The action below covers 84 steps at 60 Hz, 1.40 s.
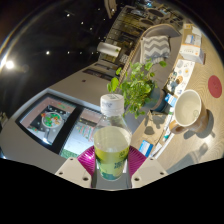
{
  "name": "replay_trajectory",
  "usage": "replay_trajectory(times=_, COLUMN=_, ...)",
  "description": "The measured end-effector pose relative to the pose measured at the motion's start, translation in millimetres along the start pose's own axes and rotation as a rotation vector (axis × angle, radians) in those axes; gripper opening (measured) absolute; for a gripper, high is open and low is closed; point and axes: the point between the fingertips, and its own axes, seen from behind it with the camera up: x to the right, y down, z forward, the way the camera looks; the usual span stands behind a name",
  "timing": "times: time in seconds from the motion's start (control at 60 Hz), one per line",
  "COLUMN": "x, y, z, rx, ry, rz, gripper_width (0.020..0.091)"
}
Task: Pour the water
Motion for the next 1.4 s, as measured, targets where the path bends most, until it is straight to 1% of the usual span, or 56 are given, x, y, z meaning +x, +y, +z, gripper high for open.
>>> replay_trajectory(times=0.067, x=2.9, y=-15.4, z=6.9, rx=0.002, ry=-0.054, rz=0.172, gripper_width=0.0394)
replay_trajectory(times=0.183, x=11.7, y=-33.8, z=12.2, rx=0.014, ry=-0.105, rz=0.43, gripper_width=0.0391)
replay_trajectory(times=0.317, x=19.8, y=-46.2, z=10.5, rx=-0.002, ry=-0.186, rz=0.729, gripper_width=0.0395)
replay_trajectory(times=0.467, x=40.0, y=-48.8, z=12.8, rx=-0.002, ry=-0.192, rz=0.897, gripper_width=0.0394)
replay_trajectory(times=0.633, x=39.9, y=-45.4, z=11.2, rx=-0.024, ry=-0.163, rz=0.844, gripper_width=0.0393)
replay_trajectory(times=0.733, x=35.9, y=-42.7, z=7.7, rx=-0.053, ry=-0.097, rz=0.643, gripper_width=0.039)
replay_trajectory(times=0.85, x=27.5, y=-55.8, z=-3.4, rx=-0.06, ry=0.007, rz=0.203, gripper_width=0.0395)
replay_trajectory(times=0.933, x=15.9, y=-84.3, z=-14.7, rx=-0.016, ry=0.055, rz=-0.094, gripper_width=0.0396)
replay_trajectory(times=1.083, x=0.7, y=-147.5, z=-40.6, rx=0.091, ry=0.136, rz=-0.502, gripper_width=0.0399)
replay_trajectory(times=1.167, x=19.0, y=-185.1, z=-56.9, rx=0.154, ry=0.231, rz=-0.718, gripper_width=0.0398)
replay_trajectory(times=1.233, x=45.4, y=-210.2, z=-69.1, rx=0.179, ry=0.326, rz=-0.848, gripper_width=0.0397)
replay_trajectory(times=1.333, x=105.8, y=-234.3, z=-82.5, rx=0.176, ry=0.461, rz=-0.964, gripper_width=0.0398)
replay_trajectory(times=1.4, x=138.1, y=-242.3, z=-89.4, rx=0.157, ry=0.535, rz=-0.997, gripper_width=0.0397)
